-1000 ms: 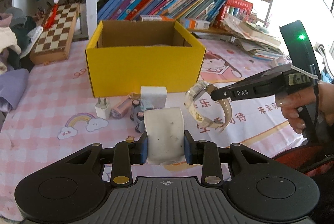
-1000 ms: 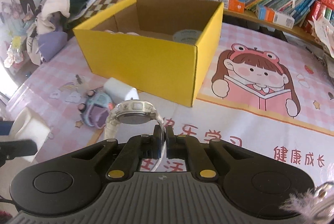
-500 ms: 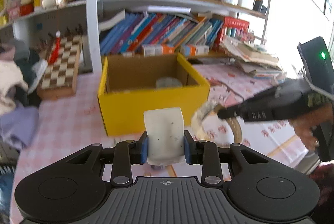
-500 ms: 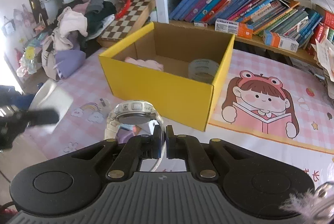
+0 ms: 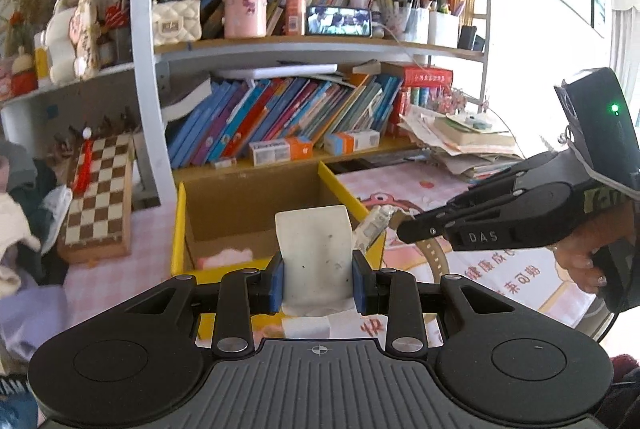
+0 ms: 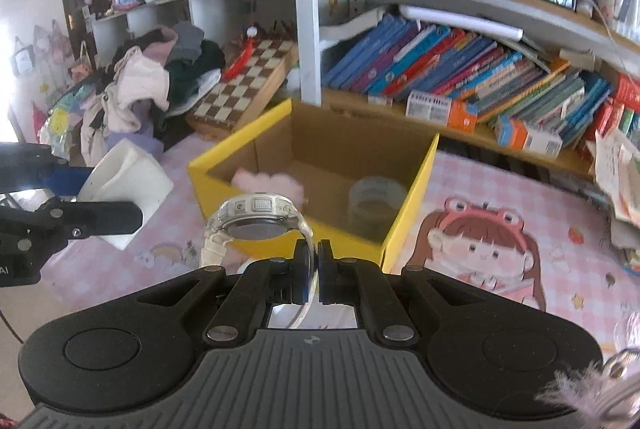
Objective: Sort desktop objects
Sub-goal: 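Carry the soap bar with left gripper while right gripper carries the watch over the box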
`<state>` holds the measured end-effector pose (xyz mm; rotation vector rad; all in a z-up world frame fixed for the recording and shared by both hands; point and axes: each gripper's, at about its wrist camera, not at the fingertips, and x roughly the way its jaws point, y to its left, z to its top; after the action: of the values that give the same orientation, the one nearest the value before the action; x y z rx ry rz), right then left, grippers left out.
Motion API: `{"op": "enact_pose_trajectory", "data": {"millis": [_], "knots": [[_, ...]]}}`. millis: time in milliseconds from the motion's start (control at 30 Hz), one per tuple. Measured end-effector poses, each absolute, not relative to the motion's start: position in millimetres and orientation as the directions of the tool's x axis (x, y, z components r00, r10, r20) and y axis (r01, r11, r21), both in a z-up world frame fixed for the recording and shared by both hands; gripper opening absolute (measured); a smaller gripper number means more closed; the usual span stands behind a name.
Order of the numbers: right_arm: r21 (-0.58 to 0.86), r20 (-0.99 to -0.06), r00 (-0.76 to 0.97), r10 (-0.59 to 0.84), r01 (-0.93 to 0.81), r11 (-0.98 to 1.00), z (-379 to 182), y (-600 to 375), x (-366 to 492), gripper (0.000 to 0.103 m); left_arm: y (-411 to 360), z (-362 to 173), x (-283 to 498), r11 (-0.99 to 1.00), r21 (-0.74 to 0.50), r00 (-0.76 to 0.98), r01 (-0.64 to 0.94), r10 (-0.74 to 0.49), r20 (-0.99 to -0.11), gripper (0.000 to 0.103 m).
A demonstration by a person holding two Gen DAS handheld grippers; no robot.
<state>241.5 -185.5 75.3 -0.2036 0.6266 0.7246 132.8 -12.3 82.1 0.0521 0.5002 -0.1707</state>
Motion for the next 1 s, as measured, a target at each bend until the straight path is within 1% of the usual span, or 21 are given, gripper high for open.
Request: {"op": "enact_pose_trajectory", "data": {"millis": [267,533,733,867,1000], "knots": [[-0.003,-0.557,0.615,0.559,-0.674,0.739,89,-170,285,0.004,1,86,173,0.985,0.014,0.878,0.173,-0.148,-0.455,0.031],[-0.062,-0.545,0.628,0.556,-0.691,0.72,93,-152,331,0.004,17,89,220,0.987,0.036,0.884,0.16,-0.126,-0.449,0.031],[-0.112,-0.585,0.604,0.541,-0.721,0.684,77,-135,365,0.004,30,87,253,0.99,0.033,0.878,0.138,-0.106,-0.467,0.031],[-0.169,-0.624,0.575,0.53,-0.761,0.626,63,-124,379,0.004,35,78,276,0.99,0.037,0.86,0.138,-0.101,-0.499,0.031],[-0.192,-0.655,0.544,0.524,-0.791,0.581,50,-117,389,0.004,38,68,296,0.989,0.041,0.842,0.14,-0.097,-0.53,0.031]]}}
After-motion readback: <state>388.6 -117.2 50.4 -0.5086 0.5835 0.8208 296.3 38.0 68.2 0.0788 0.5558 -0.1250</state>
